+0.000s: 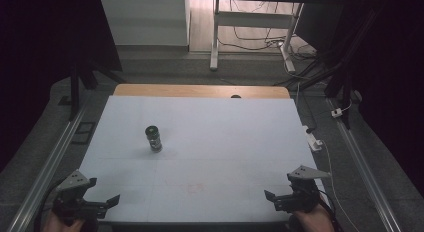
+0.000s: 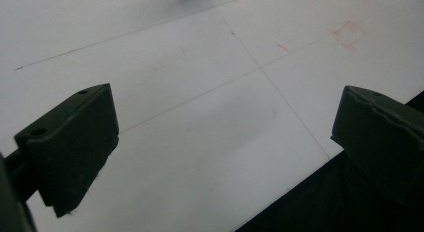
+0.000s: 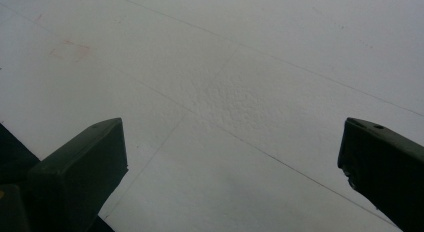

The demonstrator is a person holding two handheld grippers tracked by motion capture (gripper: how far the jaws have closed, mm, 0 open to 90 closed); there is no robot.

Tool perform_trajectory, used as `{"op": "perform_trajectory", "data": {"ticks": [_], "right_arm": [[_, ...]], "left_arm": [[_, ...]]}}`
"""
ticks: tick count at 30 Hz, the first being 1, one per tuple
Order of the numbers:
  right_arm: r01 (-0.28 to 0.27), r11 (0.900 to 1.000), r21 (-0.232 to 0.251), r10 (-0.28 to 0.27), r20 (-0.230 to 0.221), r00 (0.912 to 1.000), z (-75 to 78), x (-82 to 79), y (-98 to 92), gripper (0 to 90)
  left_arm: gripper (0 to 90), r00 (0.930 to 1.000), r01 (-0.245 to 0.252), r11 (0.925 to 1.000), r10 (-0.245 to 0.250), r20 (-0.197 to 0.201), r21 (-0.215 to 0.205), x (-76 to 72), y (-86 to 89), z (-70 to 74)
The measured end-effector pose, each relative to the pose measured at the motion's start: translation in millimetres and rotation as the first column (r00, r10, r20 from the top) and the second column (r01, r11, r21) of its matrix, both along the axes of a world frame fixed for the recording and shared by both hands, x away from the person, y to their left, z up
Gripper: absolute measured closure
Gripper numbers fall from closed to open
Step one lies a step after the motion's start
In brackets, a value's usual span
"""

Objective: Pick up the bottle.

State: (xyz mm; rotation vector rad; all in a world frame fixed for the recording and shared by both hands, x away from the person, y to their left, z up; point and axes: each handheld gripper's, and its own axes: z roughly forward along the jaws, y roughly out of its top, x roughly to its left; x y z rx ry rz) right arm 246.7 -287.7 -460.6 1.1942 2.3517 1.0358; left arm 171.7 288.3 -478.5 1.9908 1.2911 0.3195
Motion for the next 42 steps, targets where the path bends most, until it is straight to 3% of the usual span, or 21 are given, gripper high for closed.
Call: {"op": "perform_trajectory", "data": {"ticks": [11, 19, 27, 36, 42], "right_arm": [[-0.001, 1.0, 0.001, 0.001, -0.008, 1.0, -0.4, 0.6, 0.2, 0.0], [-0.01, 1.0, -0.004, 0.01, -0.008, 0.9999, -0.6, 0.7, 0.9, 0.0], [-0.013, 1.0, -0.003, 0.013, -0.011, 0.9998, -0.7, 0.8, 1.0, 0.0], [-0.013, 1.0, -0.005, 0.013, -0.017, 0.9998, -0.9, 1.2, 1.9, 0.0], [-0.017, 1.0, -0.011, 0.017, -0.017, 0.9997, -1.0, 1.7, 2.5, 0.0]], "left_arm": [[0.0, 0.999, -0.007, 1.0, 0.007, 0.044, 0.003, 3.7, -4.5, 5.1], [0.0, 0.9977, 0.024, 0.9996, -0.023, 0.064, -0.013, 10.6, -5.5, 6.1], [0.0, 0.9944, 0.08, 0.9961, -0.077, 0.073, -0.038, 23.1, -8.4, 4.5], [0.0, 0.9929, 0.081, 0.9954, -0.077, 0.091, -0.05, 39.1, -10.6, 2.5], [0.0, 0.993, 0.081, 0.9966, -0.079, 0.087, -0.018, 53.4, -17.5, 1.7]]}}
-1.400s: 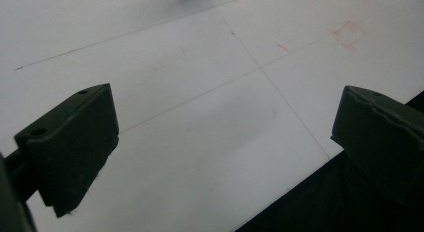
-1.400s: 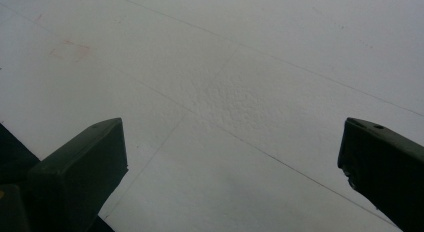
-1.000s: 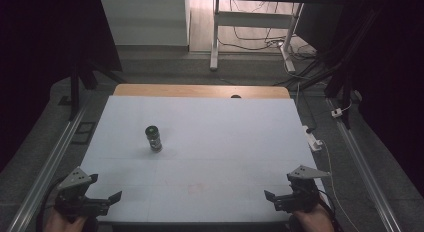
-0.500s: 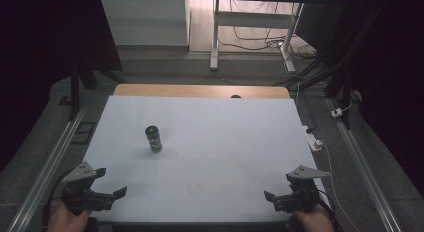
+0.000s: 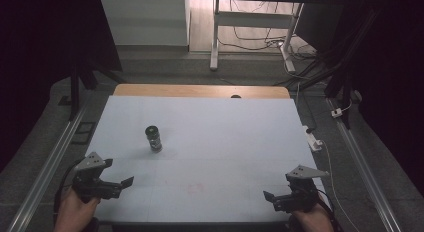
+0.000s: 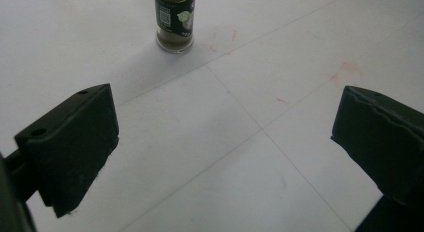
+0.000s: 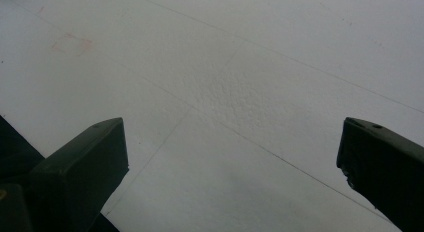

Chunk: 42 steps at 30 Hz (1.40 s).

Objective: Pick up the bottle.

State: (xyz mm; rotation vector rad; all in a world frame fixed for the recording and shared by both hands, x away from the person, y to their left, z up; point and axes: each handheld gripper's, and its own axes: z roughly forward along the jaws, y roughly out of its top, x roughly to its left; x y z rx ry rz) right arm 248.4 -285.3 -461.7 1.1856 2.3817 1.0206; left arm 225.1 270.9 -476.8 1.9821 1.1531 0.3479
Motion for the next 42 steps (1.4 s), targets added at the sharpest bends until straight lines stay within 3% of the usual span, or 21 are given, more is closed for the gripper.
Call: {"op": "perform_trajectory", "data": {"ticks": [6, 10, 13, 20, 24, 29, 35, 42], "right_arm": [[-0.002, 1.0, 0.0, 0.002, 0.0, 1.0, 0.0, 0.0, 0.0, 0.0], [-0.003, 1.0, 0.0, 0.003, -0.001, 1.0, -0.2, 0.1, 0.3, 0.0], [-0.003, 1.0, -0.001, 0.003, -0.002, 1.0, -0.2, 0.1, 0.4, 0.0], [-0.004, 1.0, -0.003, 0.004, -0.002, 1.0, -0.2, 0.2, 0.6, 0.0], [-0.005, 1.0, -0.004, 0.005, -0.002, 1.0, -0.3, 0.2, 0.8, 0.0], [-0.007, 1.0, -0.007, 0.007, -0.004, 1.0, -0.3, 0.4, 0.7, 0.0], [-0.009, 1.0, -0.008, 0.009, -0.004, 1.0, -0.5, 0.3, 0.9, 0.0], [-0.01, 1.0, -0.011, 0.01, -0.007, 0.9999, -0.5, 0.5, 1.1, 0.0]], "left_arm": [[0.0, 0.9999, -0.004, 0.9999, 0.004, 0.01, 0.014, 16.8, -6.2, -2.2], [0.0, 0.9999, -0.014, 0.9999, 0.014, 0.009, 0.0, 28.9, -8.9, -3.3], [0.0, 0.9997, -0.023, 0.9993, 0.023, 0.01, 0.029, 38.3, -12.2, -4.5], [0.0, 0.9993, -0.037, 0.9985, 0.036, 0.011, 0.041, 59.4, -19.3, -7.5], [0.0, 0.9992, -0.039, 0.9987, 0.038, 0.014, 0.032, 71.0, -22.7, -8.7], [0.0, 0.9996, -0.018, 0.9995, 0.017, 0.022, 0.028, 85.0, -26.2, -10.3], [0.0, 0.9998, 0.002, 0.9979, -0.003, 0.022, 0.065, 101.6, -32.4, -14.9], [0.0, 0.9999, 0.014, 0.9966, -0.015, 0.005, 0.081, 121.2, -38.7, -24.9]]}}
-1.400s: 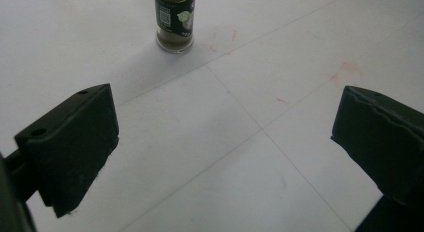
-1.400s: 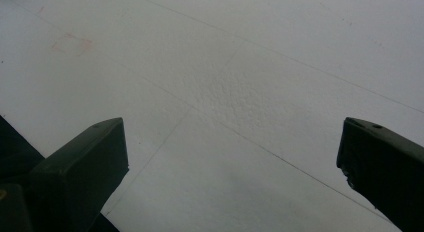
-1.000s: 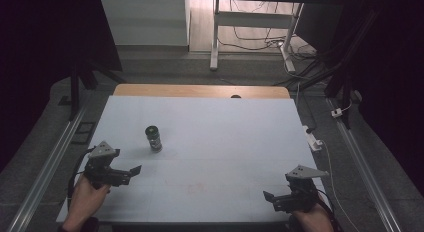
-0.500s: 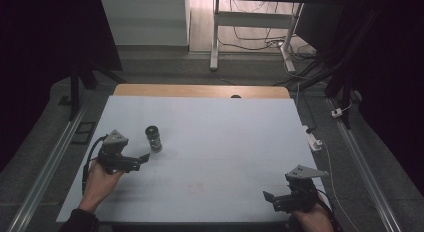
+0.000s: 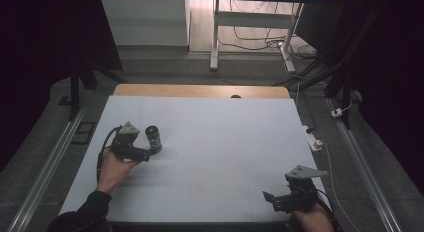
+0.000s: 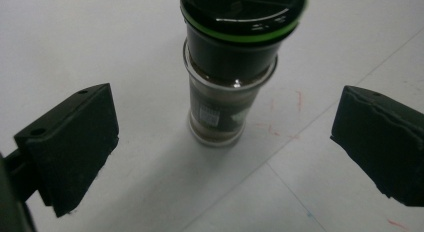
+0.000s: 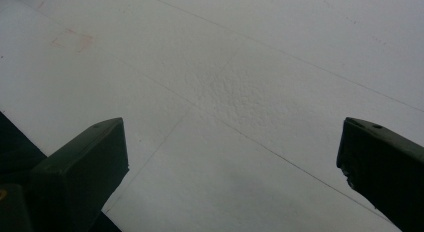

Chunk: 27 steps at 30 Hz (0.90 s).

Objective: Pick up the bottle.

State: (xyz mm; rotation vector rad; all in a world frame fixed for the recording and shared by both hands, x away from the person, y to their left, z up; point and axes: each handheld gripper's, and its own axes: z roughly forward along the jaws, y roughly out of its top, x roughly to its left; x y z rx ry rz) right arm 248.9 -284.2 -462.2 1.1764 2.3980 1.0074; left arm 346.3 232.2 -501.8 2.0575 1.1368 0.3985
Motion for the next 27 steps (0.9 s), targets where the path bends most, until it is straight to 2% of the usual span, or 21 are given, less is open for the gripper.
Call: {"op": "perform_trajectory", "data": {"ticks": [5, 13, 16, 17, 18, 19, 20, 21, 22, 23, 25, 27], "right_arm": [[-0.002, 1.0, 0.0, 0.002, 0.0, 1.0, -0.1, 0.0, 0.0, 0.0], [-0.002, 1.0, -0.002, 0.002, -0.002, 1.0, -0.1, -0.2, 0.5, 0.0], [-0.004, 1.0, -0.004, 0.004, -0.001, 1.0, -0.2, -0.2, 0.5, 0.0], [-0.004, 1.0, -0.004, 0.004, -0.001, 1.0, -0.2, -0.2, 0.5, 0.0], [-0.004, 1.0, -0.004, 0.004, -0.001, 1.0, -0.2, -0.2, 0.5, 0.0], [-0.004, 1.0, -0.004, 0.004, -0.001, 1.0, -0.1, -0.2, 0.4, 0.0], [-0.004, 1.0, -0.004, 0.004, -0.001, 1.0, -0.1, -0.2, 0.4, 0.0], [-0.003, 1.0, -0.001, 0.003, -0.001, 1.0, -0.2, -0.3, 0.5, 0.0], [-0.003, 1.0, -0.001, 0.003, -0.001, 1.0, -0.2, -0.3, 0.5, 0.0], [-0.003, 1.0, -0.001, 0.003, -0.001, 1.0, -0.2, -0.4, 0.4, 0.0], [-0.004, 1.0, -0.001, 0.004, -0.001, 1.0, -0.2, -0.4, 0.4, 0.0], [-0.005, 1.0, -0.001, 0.005, -0.001, 1.0, -0.2, -0.5, 0.6, 0.0]], "left_arm": [[0.0, 1.0, 0.006, 0.9997, -0.006, -0.007, 0.025, 11.7, -4.4, -7.2], [0.4, 0.9994, 0.015, 0.9996, -0.014, -0.032, 0.023, 24.1, -5.3, -17.4], [2.9, 0.9995, 0.018, 0.9987, -0.016, -0.028, 0.047, 25.7, -7.8, -19.0], [6.8, 0.9994, 0.023, 0.9985, -0.021, -0.028, 0.051, 26.1, -8.1, -19.3], [6.8, 0.9994, 0.024, 0.9982, -0.023, -0.024, 0.055, 26.1, -8.4, -19.5], [14.7, 0.9994, 0.028, 0.998, -0.027, -0.021, 0.056, 25.9, -8.4, -19.4], [14.7, 0.9993, 0.032, 0.9979, -0.032, -0.018, 0.056, 25.5, -8.2, -18.9], [22.3, 0.9994, 0.032, 0.9979, -0.032, -0.012, 0.056, 25.0, -7.9, -18.3], [22.3, 0.9995, 0.031, 0.9984, -0.03, -0.012, 0.048, 24.7, -7.4, -17.9], [30.6, 0.9993, 0.035, 0.9987, -0.034, -0.013, 0.037, 24.3, -6.6, -17.5], [33.9, 0.9991, 0.042, 0.9987, -0.042, -0.013, 0.027, 23.5, -5.8, -17.2], [41.0, 0.9986, 0.051, 0.9985, -0.05, -0.018, 0.019, 23.0, -6.4, -17.4]]}}
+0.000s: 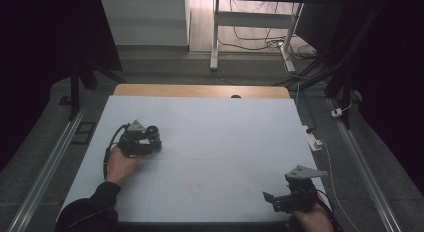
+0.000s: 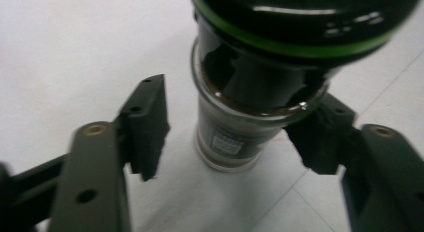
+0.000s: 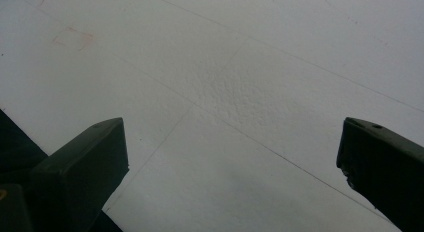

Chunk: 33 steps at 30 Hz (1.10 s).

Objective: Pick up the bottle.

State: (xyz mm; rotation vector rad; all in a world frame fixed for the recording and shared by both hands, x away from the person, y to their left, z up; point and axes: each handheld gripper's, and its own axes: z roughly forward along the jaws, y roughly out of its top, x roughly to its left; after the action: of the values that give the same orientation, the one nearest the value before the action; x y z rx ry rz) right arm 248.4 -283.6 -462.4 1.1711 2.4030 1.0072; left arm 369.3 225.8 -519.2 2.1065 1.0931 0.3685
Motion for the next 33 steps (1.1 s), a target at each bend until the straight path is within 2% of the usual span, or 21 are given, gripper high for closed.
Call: {"op": "perform_trajectory", "data": {"ticks": [2, 4, 6, 11, 17, 25, 28, 33], "right_arm": [[0.0, 1.0, -0.001, 0.0, 0.0, 1.0, 0.0, 0.0, 0.1, 0.0], [-0.001, 1.0, -0.001, 0.001, 0.001, 1.0, 0.0, 0.0, 0.1, 0.0], [-0.002, 1.0, -0.001, 0.002, 0.002, 1.0, 0.0, -0.1, 0.1, 0.0], [-0.003, 1.0, -0.002, 0.003, 0.003, 1.0, 0.0, -0.2, 0.2, 0.0], [-0.003, 1.0, -0.002, 0.003, 0.003, 1.0, 0.0, -0.2, 0.3, 0.0], [-0.002, 1.0, -0.003, 0.002, 0.002, 1.0, -0.1, -0.1, 0.3, 0.0], [-0.003, 1.0, -0.006, 0.003, 0.002, 1.0, 0.0, 0.1, 0.2, 0.0], [-0.001, 1.0, -0.003, 0.001, 0.002, 1.0, 0.0, 0.0, 0.2, 0.0]], "left_arm": [[43.1, 1.0, 0.006, 1.0, -0.006, -0.002, 0.004, -0.5, -1.2, -0.1], [49.5, 0.9999, 0.017, 0.9999, -0.017, -0.003, -0.002, -1.2, -2.3, 0.3], [52.9, 0.9998, 0.018, 0.9995, -0.018, 0.01, 0.025, -2.5, -4.8, 1.5], [53.4, 0.9999, 0.013, 0.9995, -0.014, 0.006, 0.027, -2.6, -5.0, 2.0], [53.6, 0.9996, 0.027, 0.9996, -0.027, 0.001, 0.003, -2.3, -2.5, 1.8], [53.6, 0.9972, 0.054, 0.9985, -0.054, 0.052, 0.003, -8.2, -5.7, 12.3], [53.6, 0.9973, 0.057, 0.9983, -0.056, 0.048, -0.014, -10.9, -9.0, 18.6], [53.5, 0.997, 0.077, 0.9956, -0.077, 0.0, -0.053, -15.7, -15.5, 29.4]]}}
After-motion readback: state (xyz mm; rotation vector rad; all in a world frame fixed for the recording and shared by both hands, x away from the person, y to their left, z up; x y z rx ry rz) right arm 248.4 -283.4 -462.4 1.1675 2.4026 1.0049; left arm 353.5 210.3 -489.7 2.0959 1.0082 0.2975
